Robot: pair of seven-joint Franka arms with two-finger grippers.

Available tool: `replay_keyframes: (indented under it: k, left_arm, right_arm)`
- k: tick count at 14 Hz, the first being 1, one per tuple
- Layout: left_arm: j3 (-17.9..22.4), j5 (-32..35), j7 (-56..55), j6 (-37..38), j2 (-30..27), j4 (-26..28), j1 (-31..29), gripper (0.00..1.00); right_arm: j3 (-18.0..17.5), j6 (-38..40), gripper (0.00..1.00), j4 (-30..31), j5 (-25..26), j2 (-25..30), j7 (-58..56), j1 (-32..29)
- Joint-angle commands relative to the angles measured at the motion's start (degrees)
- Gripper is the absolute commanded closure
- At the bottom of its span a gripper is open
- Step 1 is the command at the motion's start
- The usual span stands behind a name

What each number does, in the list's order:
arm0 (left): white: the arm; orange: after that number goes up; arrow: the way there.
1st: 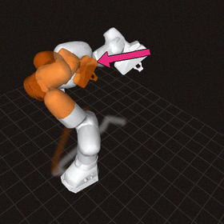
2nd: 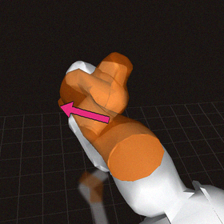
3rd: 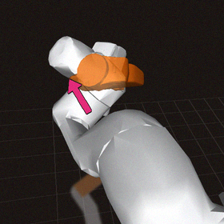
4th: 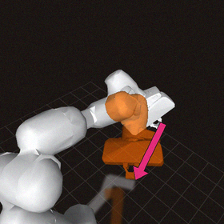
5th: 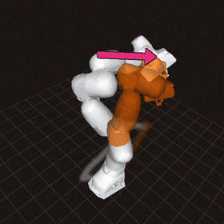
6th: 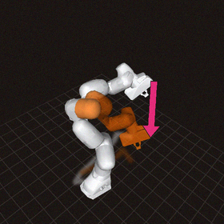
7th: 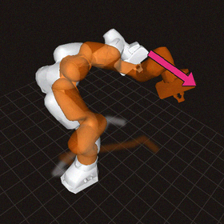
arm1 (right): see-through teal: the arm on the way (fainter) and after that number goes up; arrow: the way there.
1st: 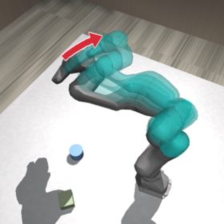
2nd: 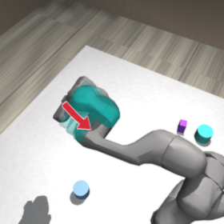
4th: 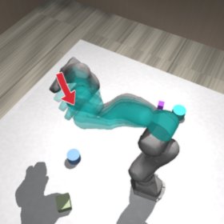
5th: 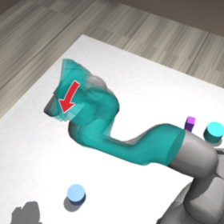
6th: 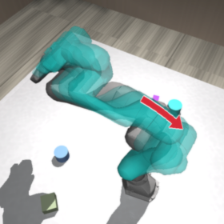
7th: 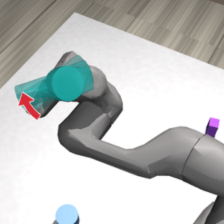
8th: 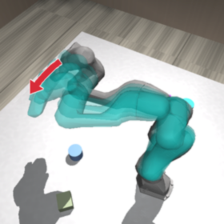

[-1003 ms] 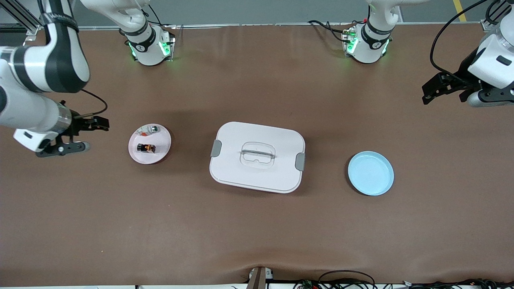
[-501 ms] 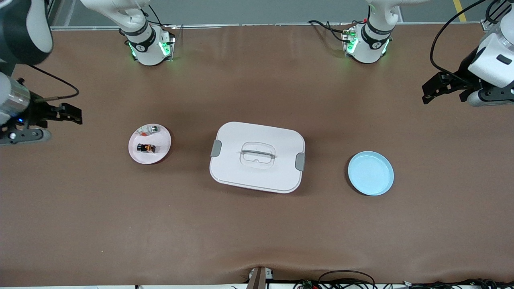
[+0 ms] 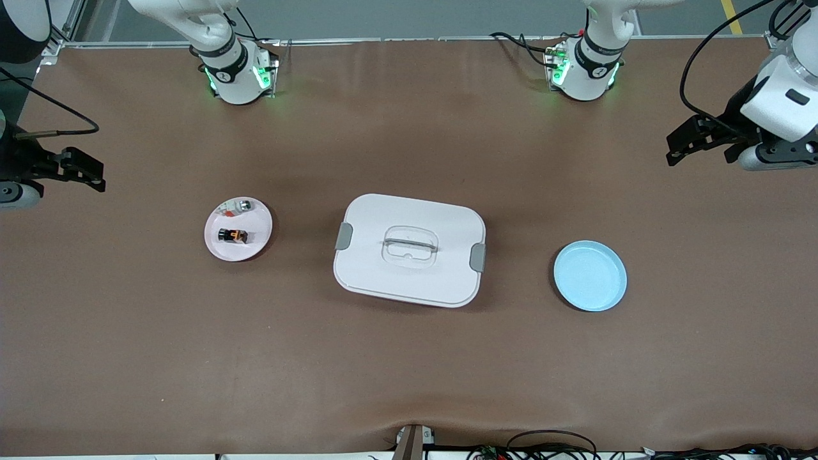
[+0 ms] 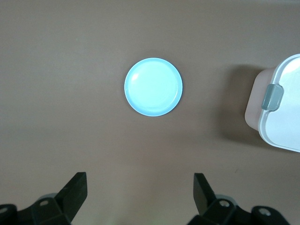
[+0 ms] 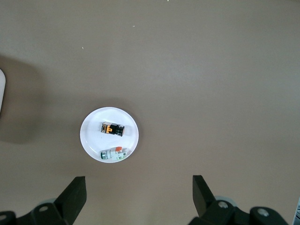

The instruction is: Transfer orange switch to right arm and place

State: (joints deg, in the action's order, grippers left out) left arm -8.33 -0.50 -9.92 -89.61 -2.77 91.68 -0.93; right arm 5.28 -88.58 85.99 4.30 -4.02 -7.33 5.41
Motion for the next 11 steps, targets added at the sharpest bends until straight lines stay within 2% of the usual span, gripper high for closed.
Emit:
replay_keyframes:
  k: [1, 9, 11]
  left_arm:
    - [0.6, -0.9, 1.4, 0.3, -0.4, -0.3, 0.2, 0.00]
    - [0.7, -0.9, 1.4, 0.3, -0.5, -0.4, 0.1, 0.00]
    - [0.7, -0.8, 1.4, 0.7, -0.5, -0.5, 0.0, 0.00]
  right_arm:
    - [-0.6, 0.4, 0.00, -1.1, 0.0, -0.1, 0.7, -1.0]
    - [-0.7, 0.4, 0.00, -2.1, -0.2, -0.2, 0.7, -2.4]
    - [-1.3, 0.4, 0.00, -2.2, -1.4, -0.2, 0.7, -4.3]
